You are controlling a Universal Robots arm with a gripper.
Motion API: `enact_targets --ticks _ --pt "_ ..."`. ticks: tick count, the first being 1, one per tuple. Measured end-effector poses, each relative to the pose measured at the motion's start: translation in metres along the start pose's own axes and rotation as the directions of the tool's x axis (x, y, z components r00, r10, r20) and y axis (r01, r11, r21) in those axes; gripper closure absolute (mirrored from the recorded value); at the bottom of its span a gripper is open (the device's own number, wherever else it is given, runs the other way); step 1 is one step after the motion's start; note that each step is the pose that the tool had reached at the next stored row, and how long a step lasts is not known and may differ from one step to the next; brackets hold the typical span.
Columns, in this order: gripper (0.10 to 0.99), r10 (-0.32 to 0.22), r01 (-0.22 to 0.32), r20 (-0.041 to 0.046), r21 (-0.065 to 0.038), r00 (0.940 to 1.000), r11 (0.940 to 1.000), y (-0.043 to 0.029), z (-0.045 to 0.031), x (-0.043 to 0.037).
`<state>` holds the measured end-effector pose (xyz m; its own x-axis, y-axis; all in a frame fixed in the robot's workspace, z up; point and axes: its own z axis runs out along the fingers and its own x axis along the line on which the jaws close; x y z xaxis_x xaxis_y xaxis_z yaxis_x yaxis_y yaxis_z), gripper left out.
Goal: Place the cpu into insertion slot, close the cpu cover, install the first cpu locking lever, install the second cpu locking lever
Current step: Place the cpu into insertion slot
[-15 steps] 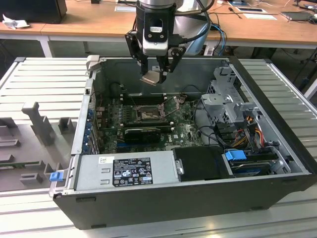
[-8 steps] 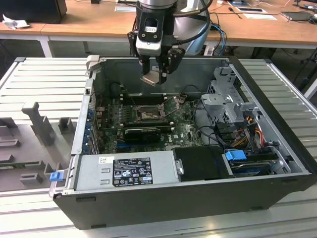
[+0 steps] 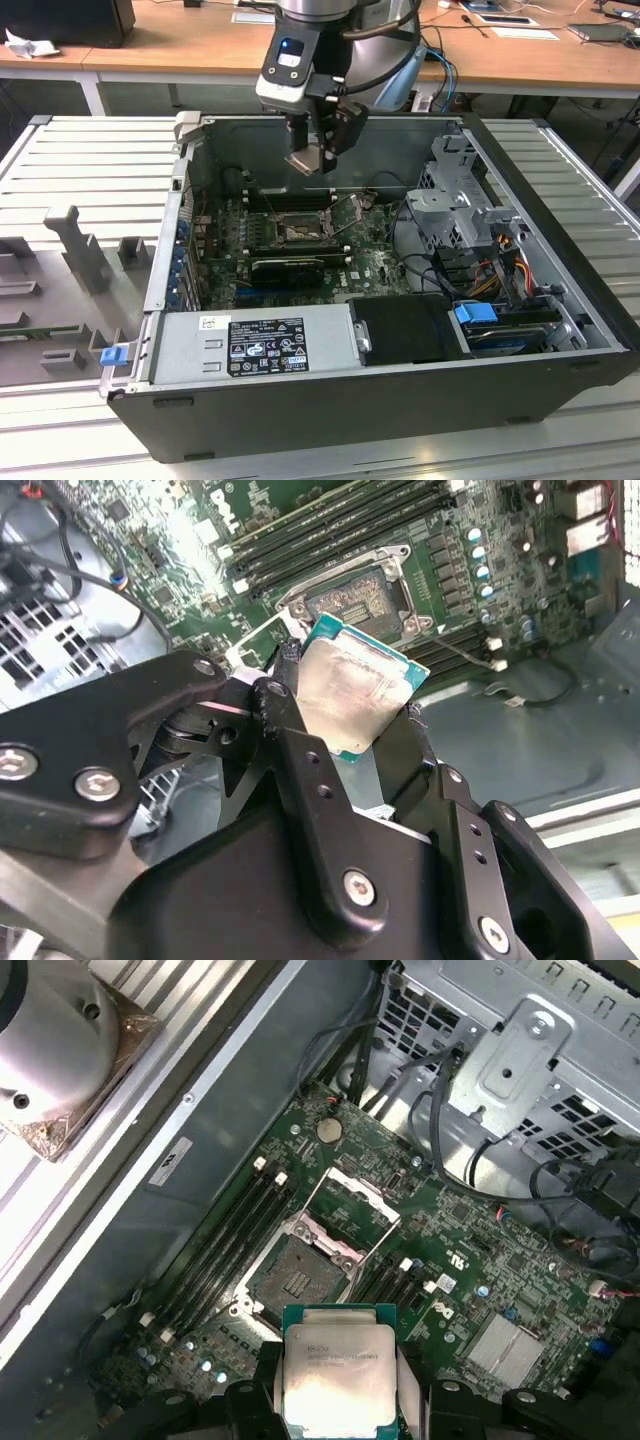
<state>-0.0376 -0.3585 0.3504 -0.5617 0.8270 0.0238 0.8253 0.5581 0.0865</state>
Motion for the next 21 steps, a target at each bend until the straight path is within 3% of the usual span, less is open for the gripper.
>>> enact_targets --ticks 3,10,18,21 --pt "0.549 0.038 -0.038 0.0033 -0.001 0.9993 0.9993 -0.0001 0.0015 -0.0001" --pt "0.549 0.046 -0.046 0.0042 -0.001 0.9989 0.9989 -0.0007 0.0077 -0.0002" --pt "0.549 0.171 -0.171 0.0150 -0.005 0.9851 0.9852 -0.0008 0.0089 -0.0002" --pt "0.549 0.182 -0.182 0.0159 -0.005 0.9832 0.9833 -0.0009 0.0103 -0.0002"
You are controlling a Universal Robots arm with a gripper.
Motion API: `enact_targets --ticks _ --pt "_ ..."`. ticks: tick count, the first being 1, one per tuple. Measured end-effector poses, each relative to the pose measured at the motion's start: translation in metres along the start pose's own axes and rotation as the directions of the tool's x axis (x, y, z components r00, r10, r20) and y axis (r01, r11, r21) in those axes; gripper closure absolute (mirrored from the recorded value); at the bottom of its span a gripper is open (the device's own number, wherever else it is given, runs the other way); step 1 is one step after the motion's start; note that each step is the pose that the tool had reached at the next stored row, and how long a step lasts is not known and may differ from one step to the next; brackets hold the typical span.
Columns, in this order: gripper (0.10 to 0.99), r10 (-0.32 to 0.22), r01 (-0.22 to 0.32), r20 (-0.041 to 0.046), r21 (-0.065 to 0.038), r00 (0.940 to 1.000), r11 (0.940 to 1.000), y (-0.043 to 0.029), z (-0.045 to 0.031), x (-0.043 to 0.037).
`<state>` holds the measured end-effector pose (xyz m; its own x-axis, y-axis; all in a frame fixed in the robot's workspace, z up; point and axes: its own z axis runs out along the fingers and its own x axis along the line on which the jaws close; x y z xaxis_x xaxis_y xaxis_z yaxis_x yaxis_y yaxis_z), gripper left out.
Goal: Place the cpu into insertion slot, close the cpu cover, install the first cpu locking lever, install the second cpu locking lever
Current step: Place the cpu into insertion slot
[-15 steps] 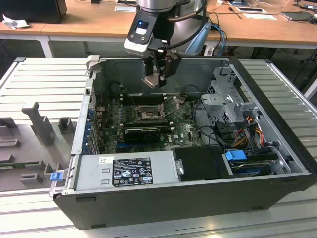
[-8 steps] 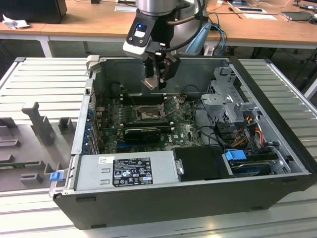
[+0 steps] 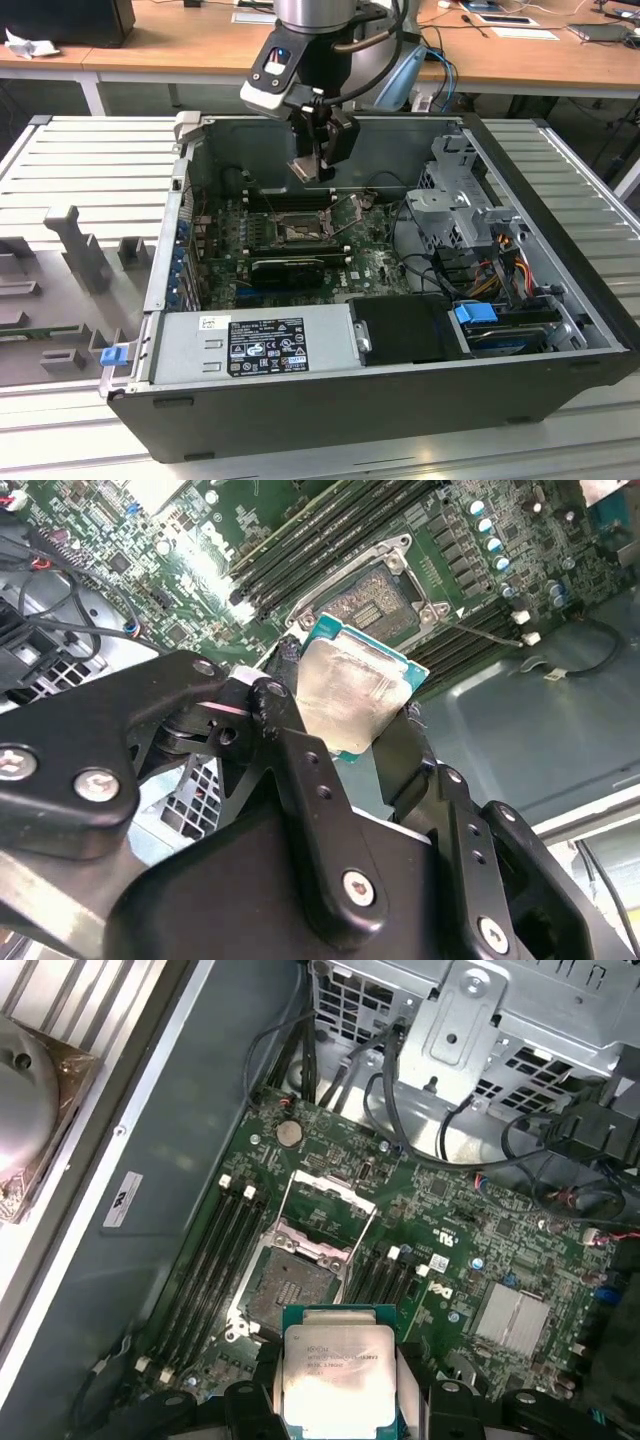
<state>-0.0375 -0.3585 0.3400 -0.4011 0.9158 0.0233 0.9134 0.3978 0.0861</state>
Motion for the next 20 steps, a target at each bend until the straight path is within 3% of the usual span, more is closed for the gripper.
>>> enact_targets --ticks 4,10,20 --pt "0.549 0.001 -0.001 0.0002 0.000 1.0000 1.0000 -0.0002 0.0023 -0.0001" --pt "0.549 0.108 -0.108 0.0093 -0.003 0.9941 0.9941 -0.0003 0.0036 -0.0001" --pt "0.549 0.116 -0.116 0.0099 -0.003 0.9932 0.9933 -0.0006 0.0071 -0.0002"
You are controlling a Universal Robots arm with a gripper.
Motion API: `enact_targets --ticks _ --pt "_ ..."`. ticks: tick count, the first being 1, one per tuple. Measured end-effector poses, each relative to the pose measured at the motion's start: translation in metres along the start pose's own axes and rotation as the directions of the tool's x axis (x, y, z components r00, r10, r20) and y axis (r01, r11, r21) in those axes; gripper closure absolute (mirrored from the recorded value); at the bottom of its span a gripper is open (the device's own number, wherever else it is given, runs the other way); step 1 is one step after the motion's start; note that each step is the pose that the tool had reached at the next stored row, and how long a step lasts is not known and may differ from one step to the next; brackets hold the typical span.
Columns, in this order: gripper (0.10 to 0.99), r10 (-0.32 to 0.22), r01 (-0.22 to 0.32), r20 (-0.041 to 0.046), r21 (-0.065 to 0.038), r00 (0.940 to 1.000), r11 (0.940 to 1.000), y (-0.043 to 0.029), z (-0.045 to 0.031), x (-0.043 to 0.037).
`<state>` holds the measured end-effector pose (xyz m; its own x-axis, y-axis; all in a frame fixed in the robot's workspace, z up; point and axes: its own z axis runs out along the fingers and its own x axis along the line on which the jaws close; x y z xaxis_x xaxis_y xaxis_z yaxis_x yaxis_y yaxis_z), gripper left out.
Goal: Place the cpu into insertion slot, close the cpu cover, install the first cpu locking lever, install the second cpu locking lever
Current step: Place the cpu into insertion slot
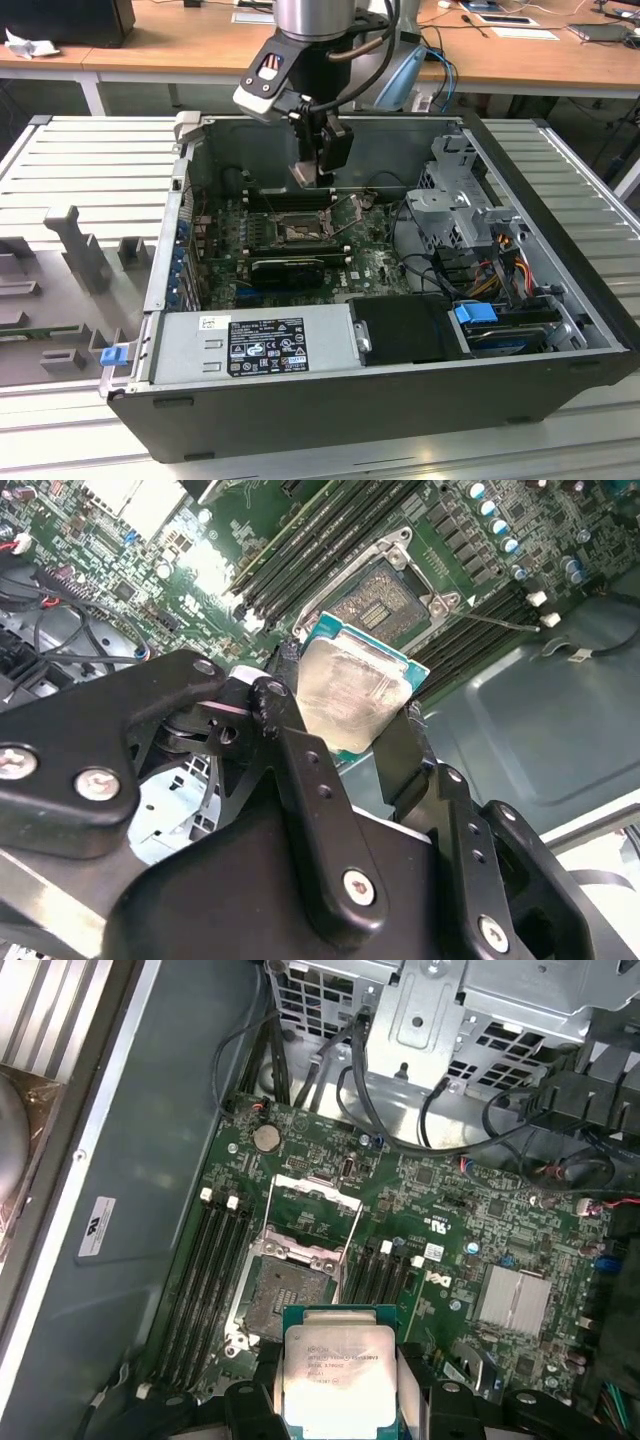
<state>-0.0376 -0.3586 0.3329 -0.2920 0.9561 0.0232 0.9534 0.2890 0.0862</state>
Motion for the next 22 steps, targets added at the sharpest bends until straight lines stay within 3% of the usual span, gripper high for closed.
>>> enact_targets --ticks 4,7,9,14,17,22 --pt "0.549 0.006 -0.006 0.0015 0.000 1.0000 1.0000 -0.0002 0.0020 0.0000" --pt "0.549 0.063 -0.063 0.0061 -0.001 0.9980 0.9980 -0.0003 0.0029 -0.0001" --pt "0.549 0.118 -0.118 0.0107 -0.003 0.9930 0.9930 -0.0003 0.0037 -0.0001" --pt "0.549 0.192 -0.192 0.0169 -0.006 0.9812 0.9813 -0.0004 0.0047 -0.0001" --pt "0.549 0.208 -0.208 0.0182 -0.006 0.9780 0.9782 -0.0005 0.0056 -0.0001" --pt "0.549 0.208 -0.208 0.0189 -0.006 0.9778 0.9780 -0.0008 0.0093 -0.0002"
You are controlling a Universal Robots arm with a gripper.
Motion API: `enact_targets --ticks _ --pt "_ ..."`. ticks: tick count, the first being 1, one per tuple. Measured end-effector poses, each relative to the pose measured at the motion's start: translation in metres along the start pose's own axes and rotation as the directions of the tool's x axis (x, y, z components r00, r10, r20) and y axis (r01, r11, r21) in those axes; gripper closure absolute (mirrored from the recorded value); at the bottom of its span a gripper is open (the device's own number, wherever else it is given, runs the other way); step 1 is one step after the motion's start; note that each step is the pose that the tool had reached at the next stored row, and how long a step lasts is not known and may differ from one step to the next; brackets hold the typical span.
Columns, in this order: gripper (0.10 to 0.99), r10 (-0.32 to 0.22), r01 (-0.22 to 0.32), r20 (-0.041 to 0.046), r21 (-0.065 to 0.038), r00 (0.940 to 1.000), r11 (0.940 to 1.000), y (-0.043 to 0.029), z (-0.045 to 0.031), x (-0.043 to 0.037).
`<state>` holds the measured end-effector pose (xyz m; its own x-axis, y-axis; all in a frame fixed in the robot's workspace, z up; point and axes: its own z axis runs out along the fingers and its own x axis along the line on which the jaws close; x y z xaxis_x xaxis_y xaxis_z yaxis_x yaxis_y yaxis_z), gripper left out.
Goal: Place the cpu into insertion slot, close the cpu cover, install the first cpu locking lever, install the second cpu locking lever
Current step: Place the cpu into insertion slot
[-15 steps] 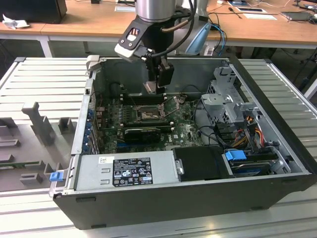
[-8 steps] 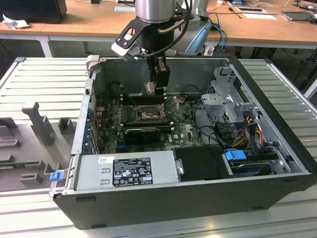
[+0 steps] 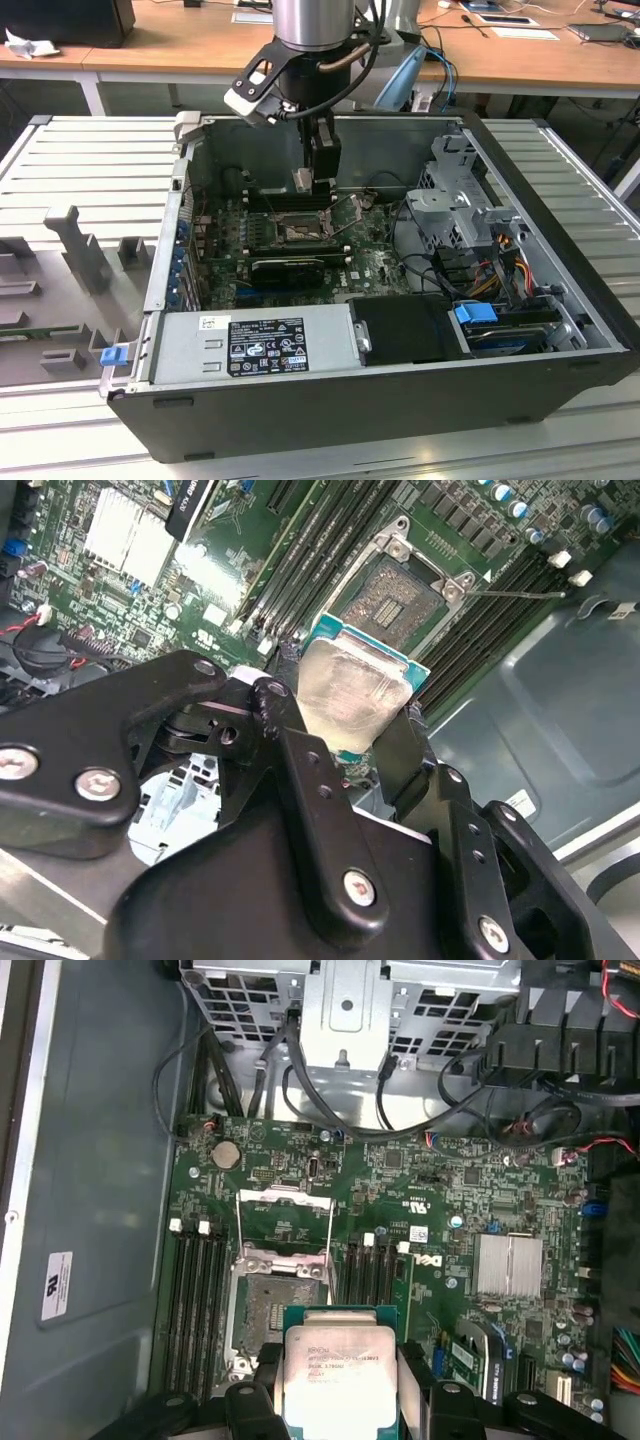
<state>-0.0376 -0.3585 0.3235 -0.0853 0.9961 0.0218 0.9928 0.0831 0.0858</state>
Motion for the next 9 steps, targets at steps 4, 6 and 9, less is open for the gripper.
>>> enact_targets --ticks 4,6,9 --pt "0.549 0.000 0.000 0.0002 0.000 1.0000 1.0000 -0.0003 0.0038 -0.0001" --pt "0.549 0.000 0.000 0.0002 0.000 1.0000 1.0000 -0.0005 0.0062 -0.0002" --pt "0.549 0.025 -0.025 0.0026 -0.001 0.9997 0.9997 -0.0008 0.0096 -0.0002"
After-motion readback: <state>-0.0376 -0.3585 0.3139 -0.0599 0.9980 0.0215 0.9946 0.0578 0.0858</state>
